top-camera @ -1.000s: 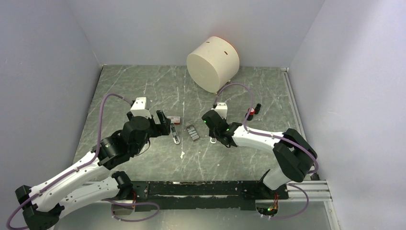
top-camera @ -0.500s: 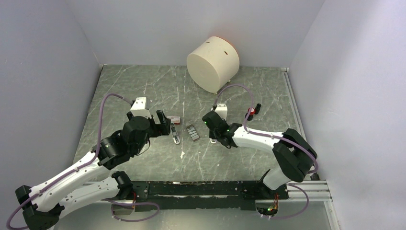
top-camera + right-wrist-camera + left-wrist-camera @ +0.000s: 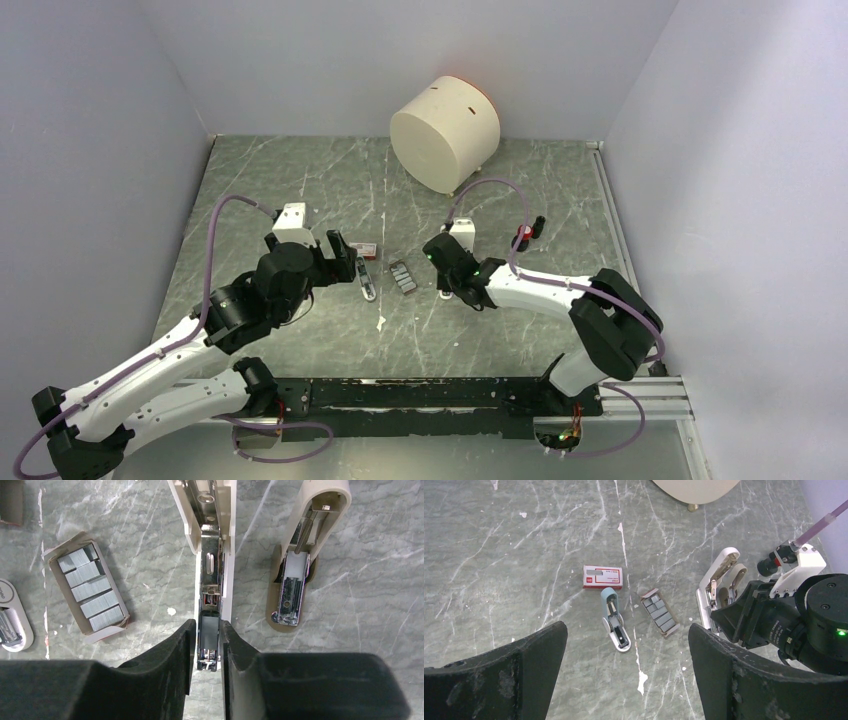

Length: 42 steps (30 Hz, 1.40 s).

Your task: Load the staples into the stapler

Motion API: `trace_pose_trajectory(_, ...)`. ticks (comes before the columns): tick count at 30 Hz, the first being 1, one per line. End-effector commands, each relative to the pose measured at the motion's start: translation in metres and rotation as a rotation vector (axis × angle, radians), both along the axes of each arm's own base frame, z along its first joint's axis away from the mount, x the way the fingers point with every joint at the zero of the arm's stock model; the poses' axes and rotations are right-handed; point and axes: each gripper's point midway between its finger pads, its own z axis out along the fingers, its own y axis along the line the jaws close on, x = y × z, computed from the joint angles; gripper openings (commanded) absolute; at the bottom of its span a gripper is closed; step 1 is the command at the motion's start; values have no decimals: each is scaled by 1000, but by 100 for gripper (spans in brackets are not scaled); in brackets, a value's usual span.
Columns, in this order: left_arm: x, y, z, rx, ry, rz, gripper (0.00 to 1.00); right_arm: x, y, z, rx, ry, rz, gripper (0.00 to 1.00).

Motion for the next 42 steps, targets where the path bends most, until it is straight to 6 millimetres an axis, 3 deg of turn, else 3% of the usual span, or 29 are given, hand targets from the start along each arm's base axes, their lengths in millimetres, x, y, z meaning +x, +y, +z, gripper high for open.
trace_pose_trajectory(1, 3, 1, 4, -17, -19, 14, 96, 0, -2, 6, 11, -3, -10, 31)
trace_pose_trajectory(10, 2, 0, 6, -27, -22, 8, 96, 11, 8, 43, 57, -59, 1, 40)
trace_pose_trajectory(17, 3, 0, 16, -39, -33, 8, 95, 19, 38, 60, 81, -55, 134, 43)
trace_pose_trajectory(23, 2, 10, 32, -27, -66, 33, 95, 28, 76, 51, 46, -37, 295, 38)
trace_pose_trajectory(29, 3, 16, 28, -12, -73, 56, 96, 31, 104, 30, -7, 11, 365, 29)
trace_pose_trajectory(34, 4, 18, 25, -1, -68, 69, 96, 31, 116, 16, -12, 42, 388, 26)
trace_pose_trajectory(42, 5, 18, 20, 9, -59, 77, 96, 30, 113, -1, -44, 77, 379, 30)
